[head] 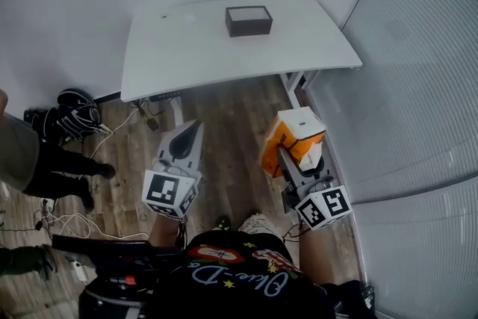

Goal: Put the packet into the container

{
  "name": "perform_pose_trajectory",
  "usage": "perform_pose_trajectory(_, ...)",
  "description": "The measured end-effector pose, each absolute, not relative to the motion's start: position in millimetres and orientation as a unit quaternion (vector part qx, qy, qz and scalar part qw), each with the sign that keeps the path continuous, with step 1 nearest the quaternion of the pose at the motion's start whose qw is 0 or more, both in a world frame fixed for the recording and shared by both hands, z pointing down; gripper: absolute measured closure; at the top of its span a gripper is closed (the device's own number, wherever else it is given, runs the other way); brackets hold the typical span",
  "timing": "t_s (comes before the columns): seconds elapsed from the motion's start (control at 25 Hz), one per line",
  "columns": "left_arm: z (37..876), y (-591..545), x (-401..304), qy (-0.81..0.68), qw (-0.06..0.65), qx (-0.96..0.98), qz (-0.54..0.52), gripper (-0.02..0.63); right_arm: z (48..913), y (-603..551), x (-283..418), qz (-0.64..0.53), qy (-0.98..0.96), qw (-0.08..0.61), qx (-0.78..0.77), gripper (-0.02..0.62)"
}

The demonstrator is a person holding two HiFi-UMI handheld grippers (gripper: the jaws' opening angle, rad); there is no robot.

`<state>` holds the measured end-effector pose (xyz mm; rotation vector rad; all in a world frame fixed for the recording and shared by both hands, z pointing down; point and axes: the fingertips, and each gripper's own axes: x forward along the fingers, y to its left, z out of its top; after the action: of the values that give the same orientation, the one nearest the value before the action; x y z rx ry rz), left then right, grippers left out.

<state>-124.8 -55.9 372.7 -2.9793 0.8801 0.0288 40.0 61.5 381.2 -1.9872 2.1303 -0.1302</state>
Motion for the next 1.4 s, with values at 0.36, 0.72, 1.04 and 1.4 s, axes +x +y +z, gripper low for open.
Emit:
perform_pose_trajectory(0.36,380,-130,-40,0.315,0.019,-0.949,0.011,0.597,381,-31,130,-0.028,0.755,0.115,-0.644,0.308)
perform_pose_trajectory(0.72,361,-195,70,0.350,0.024,-0.936,0.014,0.597,362,-116,233,-0.028,0.787,0.106,-0.608,0.308)
perform_pose_trajectory(1.04,352,-223,104,0.384,0.012,-0.923,0.023,0.597,349,-155,272,-0.033,0.811,0.106,-0.574,0.308)
perform_pose_trajectory(1.4,357,-253,120,0.412,0.018,-0.911,0.008,0.597,363,-194,293,-0.050,0.825,0.111,-0.552,0.308)
